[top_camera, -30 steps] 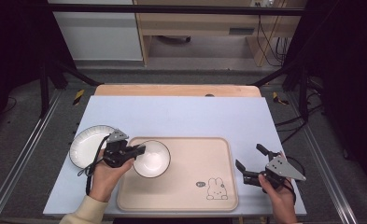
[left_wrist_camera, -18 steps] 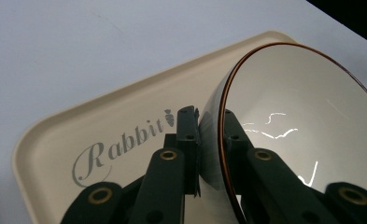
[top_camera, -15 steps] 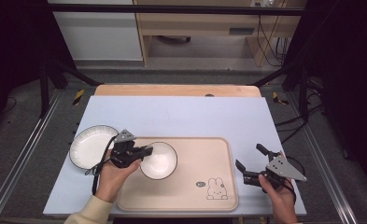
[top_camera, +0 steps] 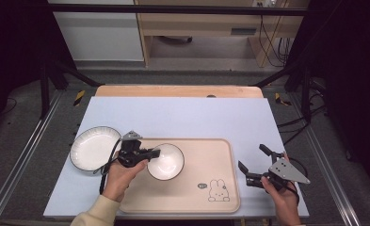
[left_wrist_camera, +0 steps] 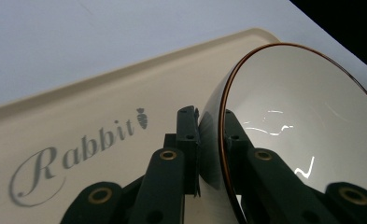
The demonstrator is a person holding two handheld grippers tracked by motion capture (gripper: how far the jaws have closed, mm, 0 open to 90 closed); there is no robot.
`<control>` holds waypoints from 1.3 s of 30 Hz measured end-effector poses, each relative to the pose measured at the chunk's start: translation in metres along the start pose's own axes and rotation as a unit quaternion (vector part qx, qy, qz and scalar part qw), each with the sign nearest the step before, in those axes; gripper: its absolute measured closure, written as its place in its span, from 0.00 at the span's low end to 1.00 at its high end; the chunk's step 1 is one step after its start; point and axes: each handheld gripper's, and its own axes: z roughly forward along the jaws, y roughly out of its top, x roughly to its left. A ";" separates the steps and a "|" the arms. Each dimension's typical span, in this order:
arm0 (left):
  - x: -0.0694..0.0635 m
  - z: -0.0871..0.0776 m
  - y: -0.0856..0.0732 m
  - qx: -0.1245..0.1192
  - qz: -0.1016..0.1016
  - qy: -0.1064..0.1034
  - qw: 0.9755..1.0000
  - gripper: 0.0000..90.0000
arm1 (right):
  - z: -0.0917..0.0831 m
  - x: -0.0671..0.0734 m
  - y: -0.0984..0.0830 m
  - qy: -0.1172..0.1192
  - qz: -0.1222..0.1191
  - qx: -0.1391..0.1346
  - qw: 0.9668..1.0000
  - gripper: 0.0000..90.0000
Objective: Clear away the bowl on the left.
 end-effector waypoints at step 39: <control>-0.011 0.041 0.009 0.061 0.019 -0.007 0.998 0.90 | 0.001 0.001 -0.001 0.006 0.004 0.004 1.000 0.05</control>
